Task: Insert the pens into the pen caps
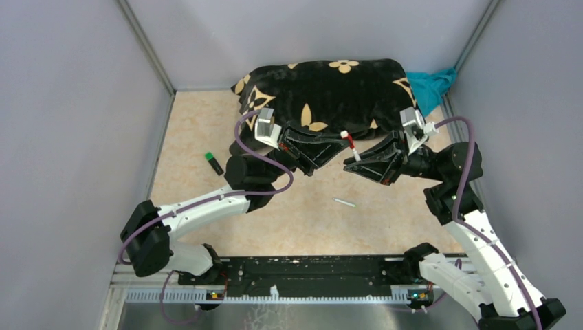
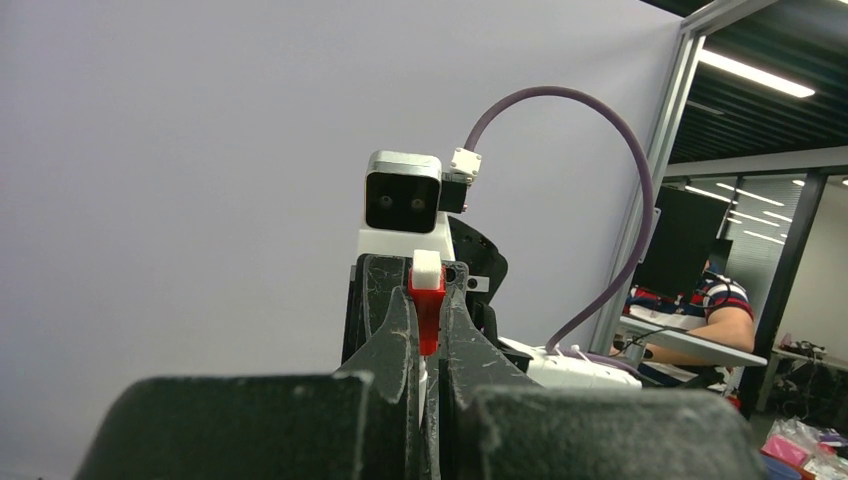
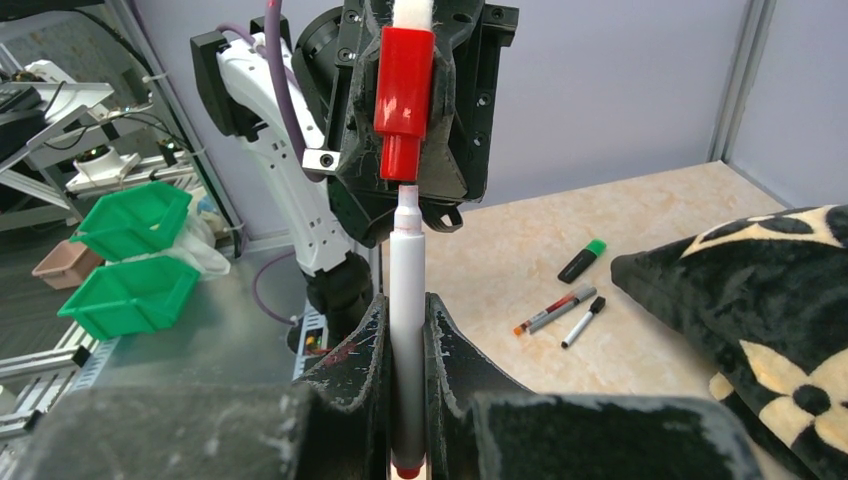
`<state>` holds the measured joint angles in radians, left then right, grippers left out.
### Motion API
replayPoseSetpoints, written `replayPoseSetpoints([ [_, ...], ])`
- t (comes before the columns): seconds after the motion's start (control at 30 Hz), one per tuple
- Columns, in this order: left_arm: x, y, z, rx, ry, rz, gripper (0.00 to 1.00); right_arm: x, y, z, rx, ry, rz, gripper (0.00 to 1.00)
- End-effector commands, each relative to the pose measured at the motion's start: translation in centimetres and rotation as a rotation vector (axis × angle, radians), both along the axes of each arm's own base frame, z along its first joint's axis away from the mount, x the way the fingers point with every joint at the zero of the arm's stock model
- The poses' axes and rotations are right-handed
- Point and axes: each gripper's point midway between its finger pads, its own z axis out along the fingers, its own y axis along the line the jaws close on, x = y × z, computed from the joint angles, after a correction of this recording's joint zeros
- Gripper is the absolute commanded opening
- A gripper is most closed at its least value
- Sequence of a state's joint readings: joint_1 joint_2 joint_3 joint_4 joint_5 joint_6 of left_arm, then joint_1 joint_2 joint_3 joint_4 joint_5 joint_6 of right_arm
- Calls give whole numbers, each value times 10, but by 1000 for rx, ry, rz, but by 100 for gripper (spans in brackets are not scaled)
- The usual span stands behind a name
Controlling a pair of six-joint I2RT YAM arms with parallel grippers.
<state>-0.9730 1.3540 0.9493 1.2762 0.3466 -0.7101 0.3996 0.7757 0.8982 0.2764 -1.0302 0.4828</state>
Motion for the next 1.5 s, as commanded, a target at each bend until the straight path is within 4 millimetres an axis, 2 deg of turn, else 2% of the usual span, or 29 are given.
replayPoseSetpoints([
  [0.0,1,-6,-16,53,14,11,0,-11,-1,27,34,-92,17,0],
  [0.27,7,-11,-32,134,45,41,0,-12,-2,30,31,-105,12,0],
  [0.43,4,-18,-43,235,25,35,0,-6,-1,31,32,-92,-13,0],
  [0.57,2,-28,-64,363,39,5,0,8,-1,34,39,-34,-70,0],
  [0.73,-7,-44,-101,539,121,-72,0,32,-5,50,64,-30,-199,0],
  [0.9,-23,-51,-148,630,240,-151,0,58,-8,65,81,-77,-304,0],
  [1.07,-40,-51,-172,676,299,-251,0,46,3,83,146,-100,-179,0],
  [1.23,-48,-48,-186,706,322,-309,0,45,3,95,97,-268,-181,0],
  [1.33,-50,-47,-197,734,350,-338,0,46,3,99,98,-259,-181,0],
  [1.37,-50,-47,-201,750,360,-341,0,49,2,99,94,-256,-200,0],
  [1.47,-46,-49,-211,811,386,-327,0,90,-16,97,37,-254,-475,0],
])
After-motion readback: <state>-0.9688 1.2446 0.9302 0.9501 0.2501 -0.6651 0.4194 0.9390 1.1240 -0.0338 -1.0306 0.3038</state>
